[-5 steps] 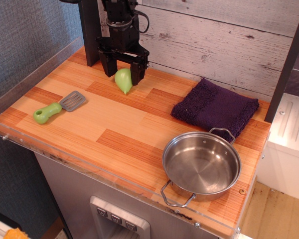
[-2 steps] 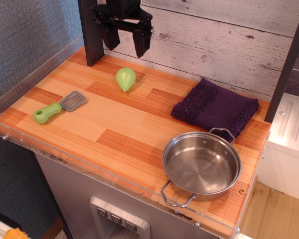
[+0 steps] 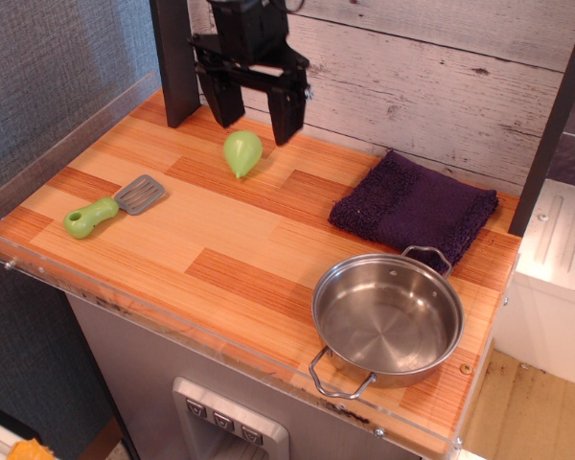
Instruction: Move the pear so it's above the spatula.
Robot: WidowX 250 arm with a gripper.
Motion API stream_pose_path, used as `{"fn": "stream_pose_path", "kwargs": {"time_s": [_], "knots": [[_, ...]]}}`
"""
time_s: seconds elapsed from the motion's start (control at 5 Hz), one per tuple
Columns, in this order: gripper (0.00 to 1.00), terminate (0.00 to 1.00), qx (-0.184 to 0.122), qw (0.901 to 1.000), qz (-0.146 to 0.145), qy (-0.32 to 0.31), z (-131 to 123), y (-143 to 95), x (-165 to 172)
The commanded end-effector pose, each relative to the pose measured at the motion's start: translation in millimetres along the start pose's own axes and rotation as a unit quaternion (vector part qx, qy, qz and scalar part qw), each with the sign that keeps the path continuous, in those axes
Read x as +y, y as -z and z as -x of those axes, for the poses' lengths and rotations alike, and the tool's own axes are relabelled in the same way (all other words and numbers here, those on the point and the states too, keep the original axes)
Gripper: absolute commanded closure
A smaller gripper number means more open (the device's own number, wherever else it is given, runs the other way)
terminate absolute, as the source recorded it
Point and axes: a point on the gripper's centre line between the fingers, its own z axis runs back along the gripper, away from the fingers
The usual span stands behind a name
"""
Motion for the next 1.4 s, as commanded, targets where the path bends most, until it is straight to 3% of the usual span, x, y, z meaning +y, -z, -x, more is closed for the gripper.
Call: {"fn": "stream_pose_path", "kwargs": {"time_s": [0.0,0.4,1.2], "knots": [[0.0,0.0,-0.023,0.9989,-0.035,0.018,28,-25,-11],[0.0,0.0,-0.018,0.9987,-0.046,0.007,36,-24,-13],[0.0,0.0,0.003,0.9996,-0.026,-0.007,42,-22,-10]]}}
